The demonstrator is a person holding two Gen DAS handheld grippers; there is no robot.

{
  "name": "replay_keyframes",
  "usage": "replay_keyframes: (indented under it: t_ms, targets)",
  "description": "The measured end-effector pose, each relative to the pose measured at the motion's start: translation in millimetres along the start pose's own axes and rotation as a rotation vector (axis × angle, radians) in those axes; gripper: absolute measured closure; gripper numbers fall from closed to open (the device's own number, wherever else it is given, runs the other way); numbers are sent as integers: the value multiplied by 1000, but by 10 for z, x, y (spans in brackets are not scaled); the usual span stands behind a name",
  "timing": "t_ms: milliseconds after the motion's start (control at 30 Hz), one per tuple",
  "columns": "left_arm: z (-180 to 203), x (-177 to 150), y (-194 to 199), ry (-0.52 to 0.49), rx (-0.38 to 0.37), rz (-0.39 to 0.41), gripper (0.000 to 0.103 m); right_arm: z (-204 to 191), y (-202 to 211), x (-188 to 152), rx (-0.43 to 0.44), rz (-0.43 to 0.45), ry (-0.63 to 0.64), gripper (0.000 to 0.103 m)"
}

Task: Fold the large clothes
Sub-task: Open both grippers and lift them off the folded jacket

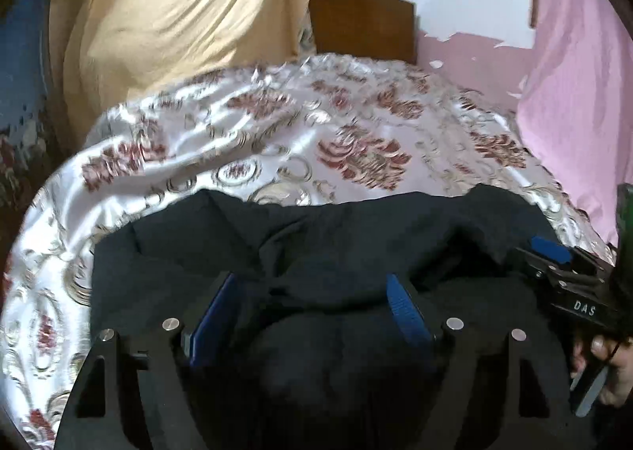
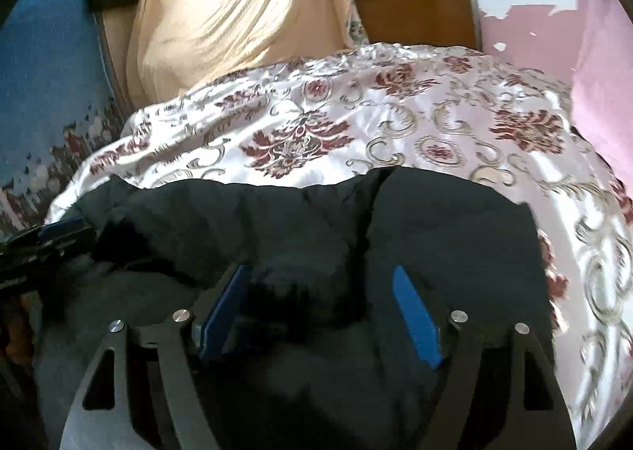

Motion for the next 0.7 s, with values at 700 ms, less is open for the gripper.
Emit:
replay_keyframes:
  t_ms: [700]
  targets:
    - [1052, -344, 2084, -121, 36, 151, 4, 170, 2144, -249, 55, 143, 40, 2]
Point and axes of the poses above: each gripper's, at about its wrist camera, not at the fingertips, and y roughly against the way its jaws point, z to its right, x to its top, the point moved 4 cm from there along -y, roughly the way its jaws point, and after that the axes turned 10 degrees about -x, right-handed, at the moved point
